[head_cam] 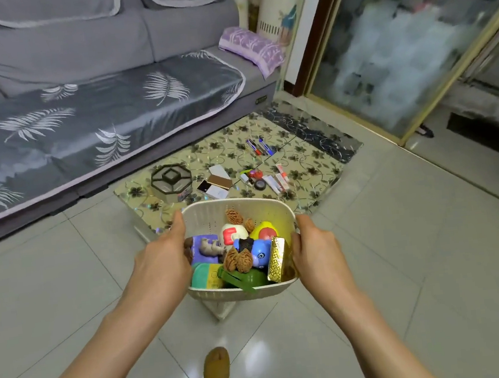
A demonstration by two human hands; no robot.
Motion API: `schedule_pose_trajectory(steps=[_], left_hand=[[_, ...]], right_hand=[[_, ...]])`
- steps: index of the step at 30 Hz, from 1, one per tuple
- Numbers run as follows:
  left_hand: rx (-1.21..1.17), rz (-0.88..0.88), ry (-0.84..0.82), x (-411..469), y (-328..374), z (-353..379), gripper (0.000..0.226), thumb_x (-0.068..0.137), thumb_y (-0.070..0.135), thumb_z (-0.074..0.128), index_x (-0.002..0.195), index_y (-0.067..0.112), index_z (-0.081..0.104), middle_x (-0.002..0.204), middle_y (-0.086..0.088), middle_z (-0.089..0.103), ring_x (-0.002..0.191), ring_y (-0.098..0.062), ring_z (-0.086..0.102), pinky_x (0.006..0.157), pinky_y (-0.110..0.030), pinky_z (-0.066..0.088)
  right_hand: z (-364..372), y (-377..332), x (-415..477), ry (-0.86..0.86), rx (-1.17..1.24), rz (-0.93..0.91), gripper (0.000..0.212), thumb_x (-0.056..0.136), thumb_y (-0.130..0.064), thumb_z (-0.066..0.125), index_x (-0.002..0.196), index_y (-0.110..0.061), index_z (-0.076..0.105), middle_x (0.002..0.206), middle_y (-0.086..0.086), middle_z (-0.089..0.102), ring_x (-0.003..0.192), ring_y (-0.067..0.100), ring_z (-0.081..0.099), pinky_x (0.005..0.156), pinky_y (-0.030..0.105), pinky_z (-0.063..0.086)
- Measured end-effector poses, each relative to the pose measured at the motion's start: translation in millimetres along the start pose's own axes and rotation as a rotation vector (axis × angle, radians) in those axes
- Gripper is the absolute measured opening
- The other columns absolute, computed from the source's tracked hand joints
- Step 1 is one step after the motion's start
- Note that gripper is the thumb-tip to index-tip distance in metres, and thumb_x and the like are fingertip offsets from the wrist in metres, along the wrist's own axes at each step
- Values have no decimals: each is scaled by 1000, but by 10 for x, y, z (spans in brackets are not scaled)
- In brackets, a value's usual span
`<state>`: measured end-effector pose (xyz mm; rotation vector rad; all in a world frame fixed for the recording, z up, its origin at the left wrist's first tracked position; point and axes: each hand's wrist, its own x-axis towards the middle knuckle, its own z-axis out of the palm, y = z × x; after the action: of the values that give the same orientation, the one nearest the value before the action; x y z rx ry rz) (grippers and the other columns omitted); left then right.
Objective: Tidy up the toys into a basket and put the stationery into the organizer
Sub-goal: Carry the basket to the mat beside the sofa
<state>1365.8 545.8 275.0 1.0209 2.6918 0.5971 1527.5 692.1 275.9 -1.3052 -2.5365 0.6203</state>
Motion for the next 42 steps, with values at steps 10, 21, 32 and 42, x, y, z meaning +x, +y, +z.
schedule_pose_trajectory(steps=[10, 21, 32, 42], left_hand=[[-71, -135, 43, 1289, 327, 173, 71, 90, 11, 42, 149, 28, 8, 123, -11, 58, 102, -34, 56, 70, -31, 35], [-171, -505, 196, 1811, 757, 1161, 85, 83, 9, 54, 151, 24, 6, 117, -8, 60, 97, -31, 60, 68, -28, 36], [-295, -868, 213, 2148, 431, 2554, 78, 88, 11, 48, 150, 32, 6, 130, -4, 54, 106, -29, 59, 73, -27, 35], [-453, -1009, 174, 2581, -429, 3439, 66, 87, 12, 45, 140, 43, 18, 131, -4, 55, 105, -30, 60, 89, -38, 47]], right_hand=[[-77, 77, 1607, -67, -18, -144, 26, 99, -13, 37, 122, -12, 48, 85, 17, 67, 73, 35, 54, 59, 35, 37], [534, 652, 3230, -363, 94, -454, 33, 101, -24, 37, 134, -24, 39, 74, 7, 64, 70, 31, 61, 60, 38, 48], [1951, 1100, 3883, -683, 29, -483, 41, 101, -20, 39, 140, -30, 35, 73, 0, 59, 55, 7, 48, 45, 18, 34], [3262, 1136, 4119, -883, -73, -315, 44, 95, -14, 46, 136, -27, 38, 100, 10, 67, 86, 28, 63, 64, 27, 35]])
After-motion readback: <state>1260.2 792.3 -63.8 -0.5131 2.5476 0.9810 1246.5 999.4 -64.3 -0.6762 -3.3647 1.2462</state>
